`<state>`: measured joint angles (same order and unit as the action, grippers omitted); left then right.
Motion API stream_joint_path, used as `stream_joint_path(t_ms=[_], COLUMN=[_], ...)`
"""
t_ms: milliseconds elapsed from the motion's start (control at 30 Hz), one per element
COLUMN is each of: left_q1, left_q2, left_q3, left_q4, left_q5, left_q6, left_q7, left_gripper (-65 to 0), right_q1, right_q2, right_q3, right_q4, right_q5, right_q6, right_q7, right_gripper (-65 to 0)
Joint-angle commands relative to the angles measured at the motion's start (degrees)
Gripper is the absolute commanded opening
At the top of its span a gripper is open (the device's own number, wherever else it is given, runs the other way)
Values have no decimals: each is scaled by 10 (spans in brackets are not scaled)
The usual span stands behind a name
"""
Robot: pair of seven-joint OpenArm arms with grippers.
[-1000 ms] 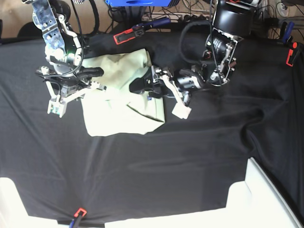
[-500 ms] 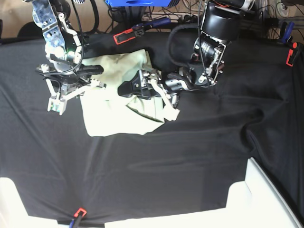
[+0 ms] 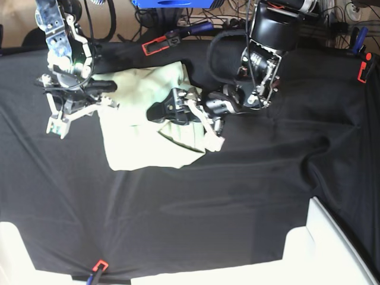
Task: Fold the T-shirt properly
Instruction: 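Move the left gripper to the shirt's collar side and grasp its edge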
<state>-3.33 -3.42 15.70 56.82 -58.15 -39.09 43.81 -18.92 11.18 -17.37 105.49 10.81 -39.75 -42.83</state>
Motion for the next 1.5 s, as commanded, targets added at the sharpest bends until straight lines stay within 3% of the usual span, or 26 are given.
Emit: stream_joint_path(t_ms=[0, 167, 267, 400, 533, 667, 967, 1467], left_q1=[-8, -2, 23, 45, 49, 44, 19, -12], left_q2=[-13, -47, -55, -58, -58, -46, -22, 17], left_q3=[-3, -10, -56, -110, -111, -106, -15, 8], left_q4=[10, 13, 27, 36, 36, 36, 37, 34], left_q5=[-11, -12, -11, -9, -9, -9, -10, -10], left_q6=[-5, -4, 1, 76, 138, 139, 140, 140], left_q7=[-6, -7, -6, -5, -7, -5, -5, -3], left_gripper=[-10, -10, -10, -10, -10, -10, -10, -10], right_q1=[5, 4, 6, 6, 7, 6, 4, 4], right_q2=[2, 2, 2, 1, -1, -1, -1, 0], right_q3=[3, 1, -3, -3, -3, -3, -3, -2], right_q4=[10, 10, 10, 10, 10, 10, 10, 10], right_q5=[-7, -7, -7, -7, -7, -7, -7, -7], right_q6=[-3, -3, -3, -3, -3, -3, -3, -3], right_q7=[13, 13, 13, 13, 13, 13, 13, 13], right_gripper=[-490, -490, -490, -490, -490, -490, -490, -490])
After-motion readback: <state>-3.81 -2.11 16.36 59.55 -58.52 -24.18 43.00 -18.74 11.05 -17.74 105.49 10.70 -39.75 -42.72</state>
